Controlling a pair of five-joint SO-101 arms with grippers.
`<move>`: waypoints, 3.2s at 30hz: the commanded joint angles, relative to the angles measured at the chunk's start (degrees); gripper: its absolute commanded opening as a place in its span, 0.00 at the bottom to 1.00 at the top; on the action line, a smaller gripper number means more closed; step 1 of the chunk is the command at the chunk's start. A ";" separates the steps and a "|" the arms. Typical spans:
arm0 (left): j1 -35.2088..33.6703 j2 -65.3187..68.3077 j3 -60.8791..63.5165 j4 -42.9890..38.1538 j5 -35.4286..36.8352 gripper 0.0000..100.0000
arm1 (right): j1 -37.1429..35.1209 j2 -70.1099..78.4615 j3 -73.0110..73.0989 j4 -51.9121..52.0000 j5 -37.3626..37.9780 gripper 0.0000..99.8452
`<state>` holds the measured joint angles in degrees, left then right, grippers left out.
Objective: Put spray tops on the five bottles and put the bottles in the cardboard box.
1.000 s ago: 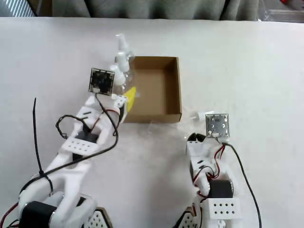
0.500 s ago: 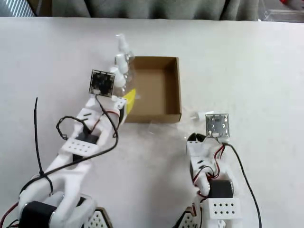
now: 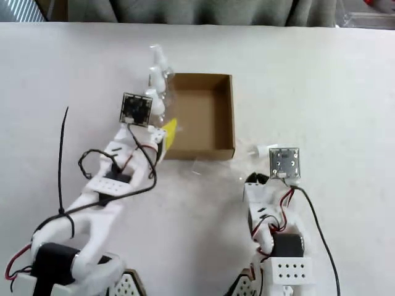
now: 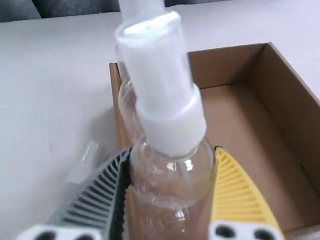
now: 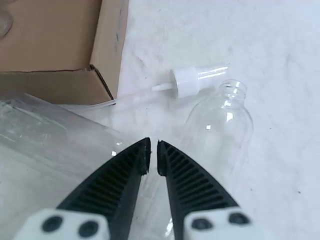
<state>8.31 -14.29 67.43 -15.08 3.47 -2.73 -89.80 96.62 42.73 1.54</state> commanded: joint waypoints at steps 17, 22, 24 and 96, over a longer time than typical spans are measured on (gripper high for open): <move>0.13 1.45 1.14 -0.97 -0.26 0.26 | 0.75 -0.13 0.53 0.22 0.44 0.02; -0.13 -3.21 2.73 2.55 -0.18 0.30 | 0.75 -0.13 0.53 0.13 0.53 0.02; -0.04 -6.02 2.99 5.80 -0.18 0.33 | 0.75 -0.13 0.53 0.13 0.53 0.02; -10.95 -90.42 29.54 75.52 -15.38 0.08 | 8.31 -0.04 -16.70 0.04 0.53 0.02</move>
<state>-2.07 -103.78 97.23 60.18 -11.21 5.36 -89.80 88.26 40.18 1.54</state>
